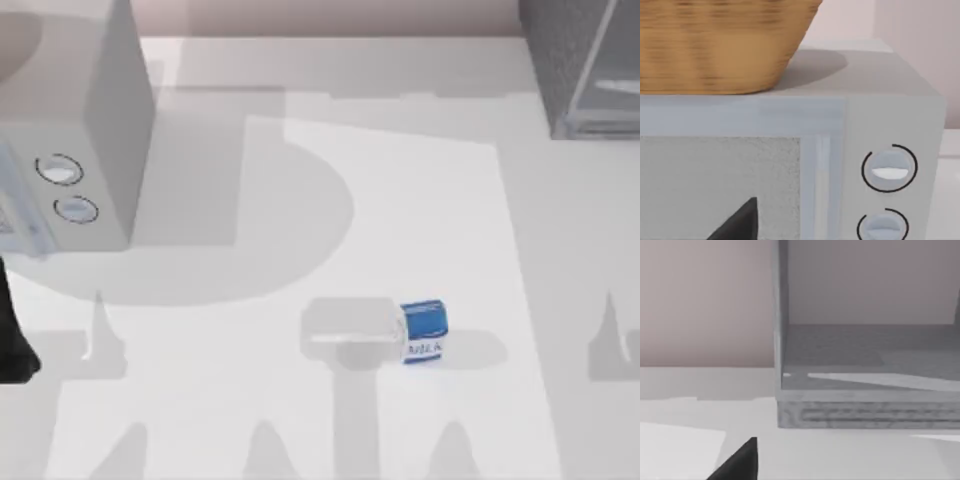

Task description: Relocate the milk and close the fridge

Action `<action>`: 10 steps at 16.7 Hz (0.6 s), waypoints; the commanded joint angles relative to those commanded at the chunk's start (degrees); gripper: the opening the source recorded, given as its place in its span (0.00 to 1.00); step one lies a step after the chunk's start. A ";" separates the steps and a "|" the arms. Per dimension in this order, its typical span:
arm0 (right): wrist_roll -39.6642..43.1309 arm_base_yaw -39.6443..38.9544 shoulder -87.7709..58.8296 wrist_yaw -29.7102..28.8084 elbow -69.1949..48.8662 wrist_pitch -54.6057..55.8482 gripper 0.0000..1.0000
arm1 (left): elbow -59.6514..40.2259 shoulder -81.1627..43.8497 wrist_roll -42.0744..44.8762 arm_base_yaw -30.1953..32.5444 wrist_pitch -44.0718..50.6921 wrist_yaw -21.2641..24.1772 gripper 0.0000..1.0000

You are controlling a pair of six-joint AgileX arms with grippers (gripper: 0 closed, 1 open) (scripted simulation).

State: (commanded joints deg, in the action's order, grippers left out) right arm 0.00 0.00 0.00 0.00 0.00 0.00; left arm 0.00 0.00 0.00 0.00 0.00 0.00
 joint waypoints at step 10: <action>-0.29 -18.45 -16.14 -17.14 0.71 12.99 1.00 | 0.00 0.00 0.00 0.00 0.00 0.00 1.00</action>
State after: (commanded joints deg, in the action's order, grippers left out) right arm -0.29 -18.45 -16.14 -17.14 0.71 12.99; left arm 0.00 0.00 0.00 0.00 0.00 0.00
